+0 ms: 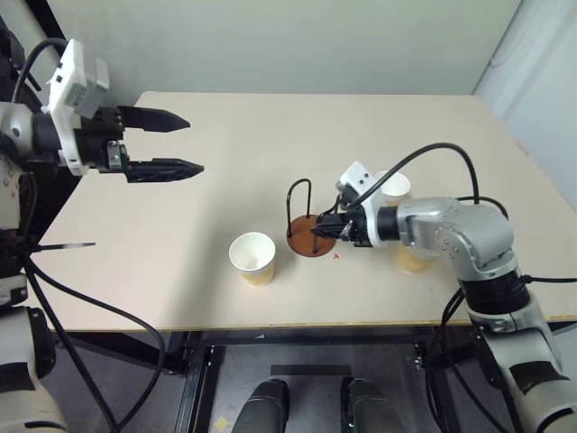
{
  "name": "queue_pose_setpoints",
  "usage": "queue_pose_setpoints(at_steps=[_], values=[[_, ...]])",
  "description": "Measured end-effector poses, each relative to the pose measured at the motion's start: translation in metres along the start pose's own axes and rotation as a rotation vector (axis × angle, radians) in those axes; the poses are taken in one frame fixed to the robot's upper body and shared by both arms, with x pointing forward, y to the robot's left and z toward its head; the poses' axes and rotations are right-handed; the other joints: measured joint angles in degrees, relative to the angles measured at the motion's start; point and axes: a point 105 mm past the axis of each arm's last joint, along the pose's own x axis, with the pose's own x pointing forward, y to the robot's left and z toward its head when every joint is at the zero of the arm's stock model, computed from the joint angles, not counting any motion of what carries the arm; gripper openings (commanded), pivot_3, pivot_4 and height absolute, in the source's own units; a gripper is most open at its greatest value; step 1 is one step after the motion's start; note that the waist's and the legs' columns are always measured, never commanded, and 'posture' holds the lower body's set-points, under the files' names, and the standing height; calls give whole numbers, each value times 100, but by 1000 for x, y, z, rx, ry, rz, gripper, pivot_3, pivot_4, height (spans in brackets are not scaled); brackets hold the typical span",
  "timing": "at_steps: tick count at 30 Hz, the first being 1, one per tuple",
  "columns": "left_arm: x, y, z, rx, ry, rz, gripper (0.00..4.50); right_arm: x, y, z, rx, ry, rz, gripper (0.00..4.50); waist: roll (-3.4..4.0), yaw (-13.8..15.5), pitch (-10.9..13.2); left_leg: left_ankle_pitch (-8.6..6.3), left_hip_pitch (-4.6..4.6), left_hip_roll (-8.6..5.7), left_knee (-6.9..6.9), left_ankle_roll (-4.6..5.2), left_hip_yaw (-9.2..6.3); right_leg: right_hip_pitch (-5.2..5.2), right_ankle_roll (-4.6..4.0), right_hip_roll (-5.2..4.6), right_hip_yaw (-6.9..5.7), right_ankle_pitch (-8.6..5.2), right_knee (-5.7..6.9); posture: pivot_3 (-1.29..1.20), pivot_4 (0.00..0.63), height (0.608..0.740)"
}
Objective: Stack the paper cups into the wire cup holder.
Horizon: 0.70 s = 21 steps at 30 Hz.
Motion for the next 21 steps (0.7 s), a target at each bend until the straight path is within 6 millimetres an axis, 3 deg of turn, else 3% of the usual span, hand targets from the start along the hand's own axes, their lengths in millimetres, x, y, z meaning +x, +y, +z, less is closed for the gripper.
queue_pose_setpoints(at_steps=[16, 21], values=[[-1, 0, -2, -4, 8, 6, 4500, 4, 7, 2, -14, -25, -28, 26, -9, 0, -6, 7, 6, 5, -1, -30, -21, 1, -23, 21, 2, 11, 3, 0, 150, 740], [-2, 0, -3, -10, 12, 3, 4500, -29, -8, -2, -89, 29, 4, 26, -12, 54, -7, 5, -7, 4, -4, -35, -23, -1, -41, 20, 1, 2, -8, 0, 150, 740]])
